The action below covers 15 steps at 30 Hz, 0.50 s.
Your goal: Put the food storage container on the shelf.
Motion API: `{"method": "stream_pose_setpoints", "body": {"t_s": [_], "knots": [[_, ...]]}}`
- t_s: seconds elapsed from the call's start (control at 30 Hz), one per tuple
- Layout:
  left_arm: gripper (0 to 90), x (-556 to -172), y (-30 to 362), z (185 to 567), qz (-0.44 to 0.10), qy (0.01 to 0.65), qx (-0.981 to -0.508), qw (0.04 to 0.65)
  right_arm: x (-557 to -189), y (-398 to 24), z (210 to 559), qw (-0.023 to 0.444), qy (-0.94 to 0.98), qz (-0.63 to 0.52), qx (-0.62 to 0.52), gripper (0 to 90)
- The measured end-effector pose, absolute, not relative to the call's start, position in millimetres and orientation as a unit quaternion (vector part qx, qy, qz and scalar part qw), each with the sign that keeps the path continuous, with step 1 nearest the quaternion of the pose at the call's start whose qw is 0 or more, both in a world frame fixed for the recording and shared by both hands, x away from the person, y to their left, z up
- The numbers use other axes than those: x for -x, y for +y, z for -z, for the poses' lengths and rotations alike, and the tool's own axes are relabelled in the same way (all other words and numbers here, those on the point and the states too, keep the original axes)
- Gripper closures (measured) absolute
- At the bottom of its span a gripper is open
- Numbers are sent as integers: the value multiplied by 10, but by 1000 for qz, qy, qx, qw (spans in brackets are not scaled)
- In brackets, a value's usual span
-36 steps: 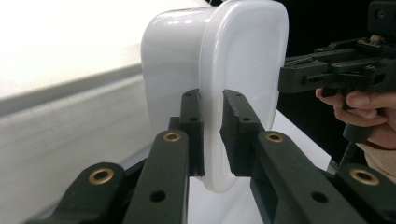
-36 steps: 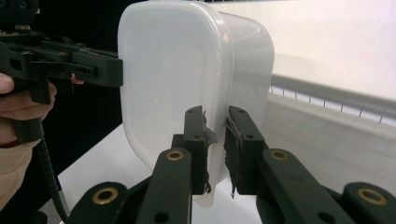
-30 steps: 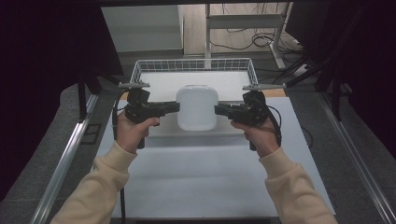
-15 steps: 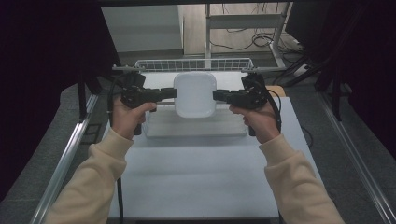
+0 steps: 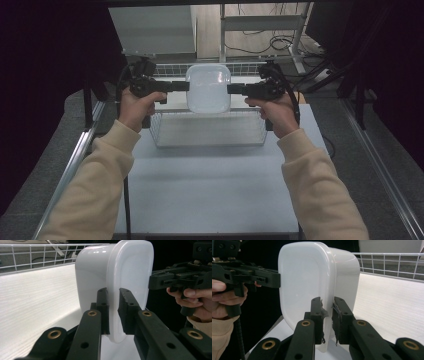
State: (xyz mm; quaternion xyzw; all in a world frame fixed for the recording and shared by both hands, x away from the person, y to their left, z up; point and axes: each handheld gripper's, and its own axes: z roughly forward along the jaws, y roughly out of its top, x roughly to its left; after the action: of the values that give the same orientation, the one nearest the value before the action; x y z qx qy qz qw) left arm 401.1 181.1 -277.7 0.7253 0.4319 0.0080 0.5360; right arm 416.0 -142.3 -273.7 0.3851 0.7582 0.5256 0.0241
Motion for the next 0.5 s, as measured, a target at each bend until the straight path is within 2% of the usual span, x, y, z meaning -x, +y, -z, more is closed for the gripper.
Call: {"method": "stream_pose_setpoints", "body": {"t_s": [0.5], "knots": [[796, -4384, 1859, 2849, 29, 468, -723, 507, -4535, -1336, 2776, -15, 758, -496, -423, 795]]}}
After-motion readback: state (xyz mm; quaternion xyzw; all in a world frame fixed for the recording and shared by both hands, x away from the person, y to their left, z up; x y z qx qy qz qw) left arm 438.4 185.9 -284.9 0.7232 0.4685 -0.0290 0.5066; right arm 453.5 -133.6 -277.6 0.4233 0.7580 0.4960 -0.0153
